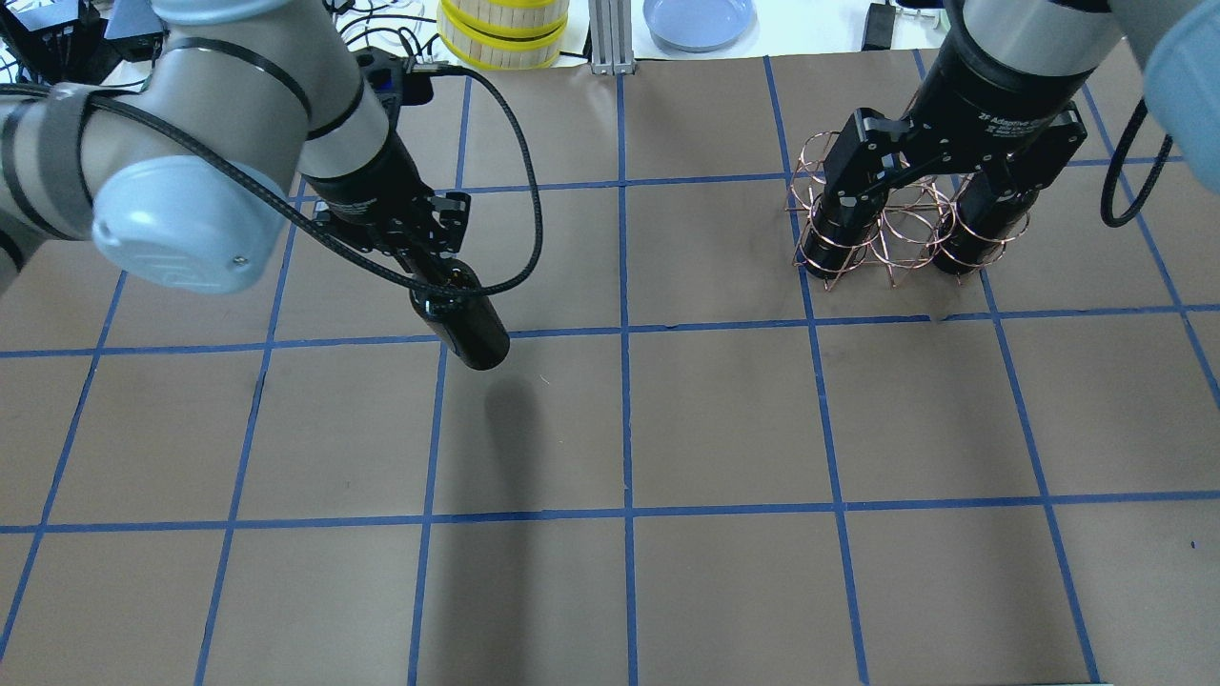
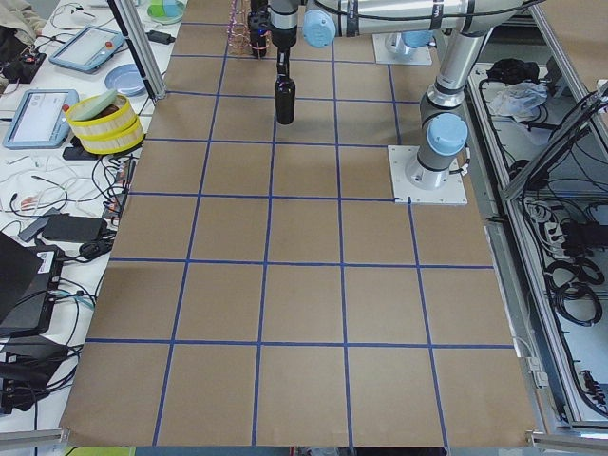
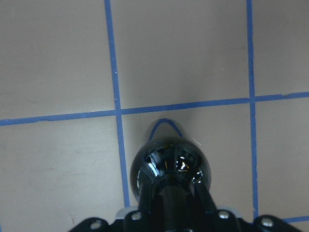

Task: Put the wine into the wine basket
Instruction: 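Lower the bottle upright onto the table center with the left gripper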

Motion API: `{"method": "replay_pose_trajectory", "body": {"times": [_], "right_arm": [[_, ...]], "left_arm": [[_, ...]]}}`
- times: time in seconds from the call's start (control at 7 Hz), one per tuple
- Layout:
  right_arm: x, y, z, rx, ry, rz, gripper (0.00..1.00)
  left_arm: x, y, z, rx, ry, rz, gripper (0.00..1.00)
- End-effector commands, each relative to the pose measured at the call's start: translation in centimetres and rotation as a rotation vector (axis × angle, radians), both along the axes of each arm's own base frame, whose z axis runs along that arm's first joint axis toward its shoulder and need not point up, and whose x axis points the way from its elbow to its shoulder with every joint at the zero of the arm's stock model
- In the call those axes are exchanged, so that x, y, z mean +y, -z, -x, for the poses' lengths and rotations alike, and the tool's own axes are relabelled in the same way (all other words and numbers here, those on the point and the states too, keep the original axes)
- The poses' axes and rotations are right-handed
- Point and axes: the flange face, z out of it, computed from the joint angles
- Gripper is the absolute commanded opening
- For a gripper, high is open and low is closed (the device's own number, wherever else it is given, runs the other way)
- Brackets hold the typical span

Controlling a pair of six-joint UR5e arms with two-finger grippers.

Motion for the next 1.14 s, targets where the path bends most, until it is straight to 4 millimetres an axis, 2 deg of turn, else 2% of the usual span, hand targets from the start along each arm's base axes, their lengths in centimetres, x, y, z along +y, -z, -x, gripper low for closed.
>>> {"method": "replay_pose_trajectory", "body": {"times": [0.0, 0.57, 0.86, 1.0], "right_arm": [[0.0, 0.0, 0.0, 0.0, 0.0, 0.0, 1.0], [0.0, 0.0, 0.0, 0.0, 0.0, 0.0, 1.0], [0.0, 0.0, 0.0, 0.0, 0.0, 0.0, 1.0], [0.0, 0.0, 0.0, 0.0, 0.0, 0.0, 1.0]], "left_arm": [[1.3, 1.6, 2.0, -0.005, -0.011, -0.014, 0.02], [2.1, 2.8, 1.9, -0.008, -0.026, -0.049, 0.0], [3.8, 3.3, 1.7, -0.011, -0.024, -0.061, 0.0], [4.4, 4.1, 1.6, -0.016, -0.024, -0.08, 0.0]]}}
